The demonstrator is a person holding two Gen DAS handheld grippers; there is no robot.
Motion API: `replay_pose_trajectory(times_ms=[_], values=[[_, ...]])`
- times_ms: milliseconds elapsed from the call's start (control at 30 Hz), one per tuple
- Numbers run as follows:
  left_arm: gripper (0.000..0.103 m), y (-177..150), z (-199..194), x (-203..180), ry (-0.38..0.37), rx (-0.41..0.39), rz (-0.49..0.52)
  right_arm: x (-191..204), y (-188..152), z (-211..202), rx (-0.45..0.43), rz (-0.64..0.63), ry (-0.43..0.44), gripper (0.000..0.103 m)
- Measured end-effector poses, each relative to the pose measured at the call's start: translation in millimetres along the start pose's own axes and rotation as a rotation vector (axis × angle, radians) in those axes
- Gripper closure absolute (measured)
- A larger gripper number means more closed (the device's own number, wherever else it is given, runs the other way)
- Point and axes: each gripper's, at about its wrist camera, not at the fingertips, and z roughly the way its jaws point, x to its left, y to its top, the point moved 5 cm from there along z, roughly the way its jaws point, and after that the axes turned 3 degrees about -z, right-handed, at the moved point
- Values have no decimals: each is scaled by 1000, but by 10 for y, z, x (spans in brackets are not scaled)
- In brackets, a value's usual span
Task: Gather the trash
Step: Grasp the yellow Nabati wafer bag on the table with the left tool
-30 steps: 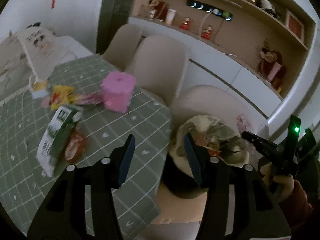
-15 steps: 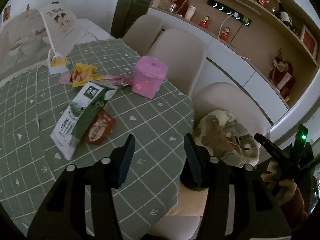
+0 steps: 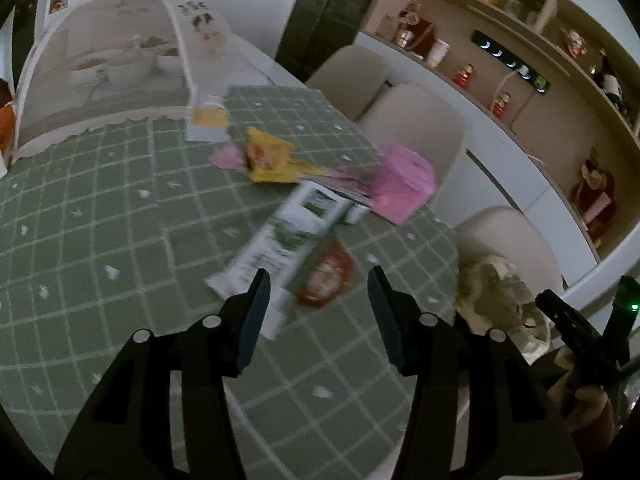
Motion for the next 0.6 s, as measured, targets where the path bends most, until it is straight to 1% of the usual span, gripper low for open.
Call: replay_pose_trajectory(times_ms=[67, 133, 200, 300, 400, 467, 567, 600], values=[[55, 79, 8, 139, -7, -7, 15, 172, 43, 66, -3, -9, 13, 53], [55, 191, 43, 292, -14, -10, 28, 369, 70, 158, 14, -30, 44, 54], [55, 343, 119, 425, -47, 2, 31, 561, 101, 235, 19, -54, 53, 54], [55, 554, 279, 523, -81, 18, 37, 793, 150, 350, 24, -85, 51, 54], [55, 793, 555, 554, -98, 33, 47, 956, 195, 474, 42, -107, 52, 54], [55, 930, 811, 535, -111, 65, 56, 995, 213, 550, 55, -118, 44, 54], [55, 1087, 1218, 525, -83, 101, 79, 996, 236, 679, 75, -124, 31, 54], [55, 1138, 1396, 529, -60, 118, 83, 991, 248, 738, 80, -128, 20, 54]])
